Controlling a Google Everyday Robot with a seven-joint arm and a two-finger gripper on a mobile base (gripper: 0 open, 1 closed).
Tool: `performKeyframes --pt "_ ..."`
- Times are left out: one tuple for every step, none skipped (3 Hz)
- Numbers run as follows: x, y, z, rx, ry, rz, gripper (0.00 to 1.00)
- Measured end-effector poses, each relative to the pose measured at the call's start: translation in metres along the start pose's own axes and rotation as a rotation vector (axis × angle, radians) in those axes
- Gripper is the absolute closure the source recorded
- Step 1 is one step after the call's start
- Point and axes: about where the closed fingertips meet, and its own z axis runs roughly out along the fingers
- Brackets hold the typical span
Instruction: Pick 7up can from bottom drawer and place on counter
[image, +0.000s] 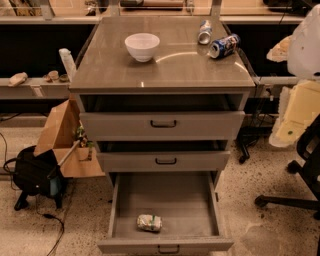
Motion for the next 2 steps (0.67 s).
performKeyframes --pt "-0.019 0.004 0.004 -0.002 -0.023 -0.025 0.0" --pt "-0.039 0.008 0.01 -0.005 -0.046 -0.04 0.0"
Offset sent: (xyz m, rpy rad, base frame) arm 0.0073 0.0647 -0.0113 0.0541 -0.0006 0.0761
